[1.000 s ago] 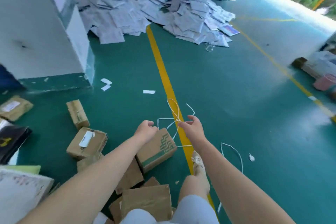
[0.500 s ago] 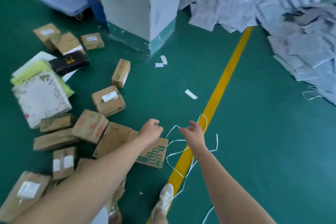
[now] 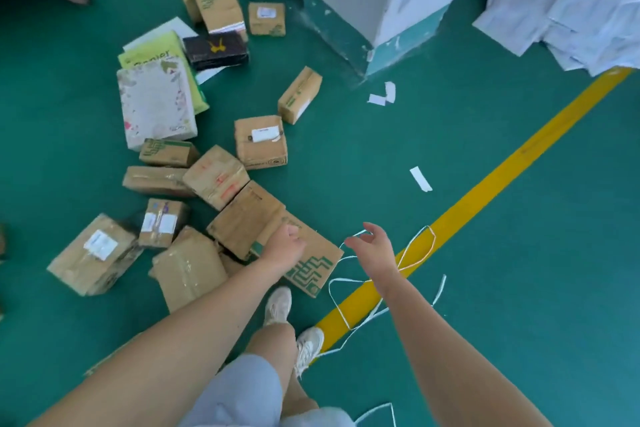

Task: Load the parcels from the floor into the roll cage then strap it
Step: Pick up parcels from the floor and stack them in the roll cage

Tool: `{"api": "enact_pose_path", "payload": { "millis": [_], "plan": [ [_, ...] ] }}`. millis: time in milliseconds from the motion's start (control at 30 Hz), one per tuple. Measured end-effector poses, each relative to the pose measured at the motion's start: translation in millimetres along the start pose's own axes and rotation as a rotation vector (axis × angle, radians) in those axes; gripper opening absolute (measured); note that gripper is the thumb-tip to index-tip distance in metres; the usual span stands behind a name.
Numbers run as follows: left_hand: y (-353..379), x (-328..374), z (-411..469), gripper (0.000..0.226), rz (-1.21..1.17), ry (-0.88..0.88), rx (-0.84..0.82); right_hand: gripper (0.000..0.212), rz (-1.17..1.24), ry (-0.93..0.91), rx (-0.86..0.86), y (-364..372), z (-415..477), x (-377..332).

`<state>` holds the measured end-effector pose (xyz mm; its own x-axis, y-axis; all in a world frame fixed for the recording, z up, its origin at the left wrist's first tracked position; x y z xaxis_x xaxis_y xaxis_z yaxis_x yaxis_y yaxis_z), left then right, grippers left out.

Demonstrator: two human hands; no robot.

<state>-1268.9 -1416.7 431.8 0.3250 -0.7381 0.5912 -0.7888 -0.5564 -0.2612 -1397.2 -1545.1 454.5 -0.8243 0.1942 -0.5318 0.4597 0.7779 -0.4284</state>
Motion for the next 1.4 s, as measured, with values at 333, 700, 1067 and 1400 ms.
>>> {"api": "enact_pose_path", "payload": {
  "millis": [333,700,1067,1400],
  "plan": [
    [-23,-10,61,0.048,-0.203,-0.089,0.068,0.064,-0.211,-0.025,-0.085,16,58,-52],
    [11,-53,107,0.049,-0.545,-0.289,0.335,0.064,-0.518,-0.148,-0.400,54,160,-66],
    [138,-176,192,0.047,-0.739,-0.493,0.482,0.064,-0.720,-0.164,-0.547,101,294,55],
    [213,-285,280,0.052,-0.628,-0.602,0.642,0.111,-0.906,-0.120,-0.578,160,394,176]
  ]
}}
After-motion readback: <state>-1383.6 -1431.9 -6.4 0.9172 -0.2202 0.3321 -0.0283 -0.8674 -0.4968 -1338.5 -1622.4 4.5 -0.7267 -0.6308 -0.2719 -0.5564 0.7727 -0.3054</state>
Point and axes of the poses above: each hand's wrist, its own z-axis towards the middle knuckle, its own y-axis out of the palm, x = y × z, the point moved 3 cm from there along z, towards the middle knuckle, and after that the axes turned 8 degrees about -z, right-handed, at the moved point
